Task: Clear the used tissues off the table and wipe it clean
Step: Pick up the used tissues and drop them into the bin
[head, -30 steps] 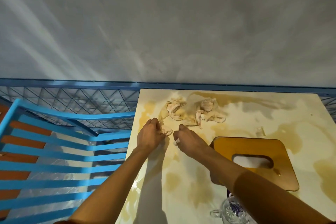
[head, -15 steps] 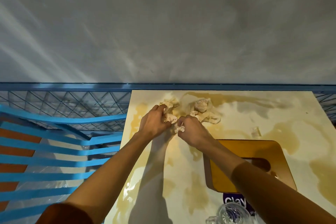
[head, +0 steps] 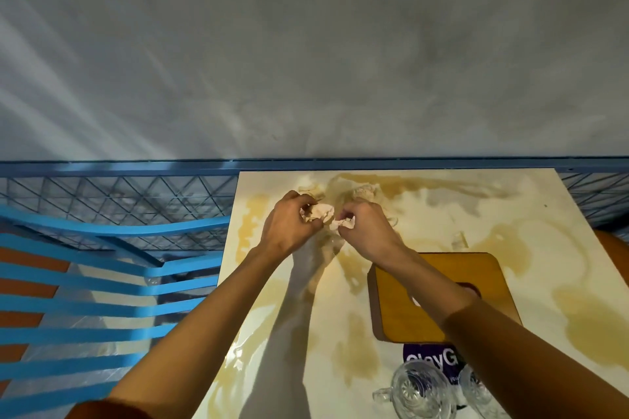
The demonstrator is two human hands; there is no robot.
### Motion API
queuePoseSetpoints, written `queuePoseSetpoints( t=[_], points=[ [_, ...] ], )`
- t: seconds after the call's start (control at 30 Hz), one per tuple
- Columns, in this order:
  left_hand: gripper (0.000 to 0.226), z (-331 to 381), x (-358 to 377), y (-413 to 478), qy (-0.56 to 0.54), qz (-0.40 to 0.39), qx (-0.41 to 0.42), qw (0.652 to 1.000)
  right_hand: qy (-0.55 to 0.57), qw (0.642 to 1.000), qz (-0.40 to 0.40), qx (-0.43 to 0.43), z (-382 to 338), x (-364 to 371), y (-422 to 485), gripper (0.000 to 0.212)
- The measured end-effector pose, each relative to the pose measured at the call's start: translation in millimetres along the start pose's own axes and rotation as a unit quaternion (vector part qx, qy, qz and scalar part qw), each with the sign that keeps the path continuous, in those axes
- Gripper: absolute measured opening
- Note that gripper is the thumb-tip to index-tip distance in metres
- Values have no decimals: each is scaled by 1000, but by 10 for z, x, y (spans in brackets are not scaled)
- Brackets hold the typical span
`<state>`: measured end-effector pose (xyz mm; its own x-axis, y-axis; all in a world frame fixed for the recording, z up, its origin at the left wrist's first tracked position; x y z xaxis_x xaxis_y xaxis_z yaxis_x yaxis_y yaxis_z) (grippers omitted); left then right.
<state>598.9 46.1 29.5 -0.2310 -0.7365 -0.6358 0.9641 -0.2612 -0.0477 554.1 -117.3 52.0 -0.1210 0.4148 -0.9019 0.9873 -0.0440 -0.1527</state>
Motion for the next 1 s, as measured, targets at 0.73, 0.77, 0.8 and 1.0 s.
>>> queuePoseSetpoints(
  t=[0.73,0.77,0.8,1.0],
  points=[
    [16,2279,1140,-2089,-218,-186,92,954,149,968,132,153,1385,-1379,-3384,9],
    [16,2393,1287,-2209,-221,-201,93,950,151,965,135,168,1519,-1406,-3575,8],
    [18,2508,1438,-2324,-224,-216,96,946,154,961,137,183,1655,-1431,-3763,8],
    [20,3150,2398,-3089,-228,-294,90,924,152,946,158,238,2504,-1526,-4955,7]
  ],
)
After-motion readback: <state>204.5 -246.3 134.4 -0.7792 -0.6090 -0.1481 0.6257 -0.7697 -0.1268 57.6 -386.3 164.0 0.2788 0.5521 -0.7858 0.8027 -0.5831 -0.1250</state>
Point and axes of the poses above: each hand's wrist, its own y-axis towards the middle knuckle, its own x-axis out of the palm, z = x × y, the point moved 1 cm from there along y, towards the middle knuckle, and after that the axes turned 14 degrees about -y, right-handed, at the moved point
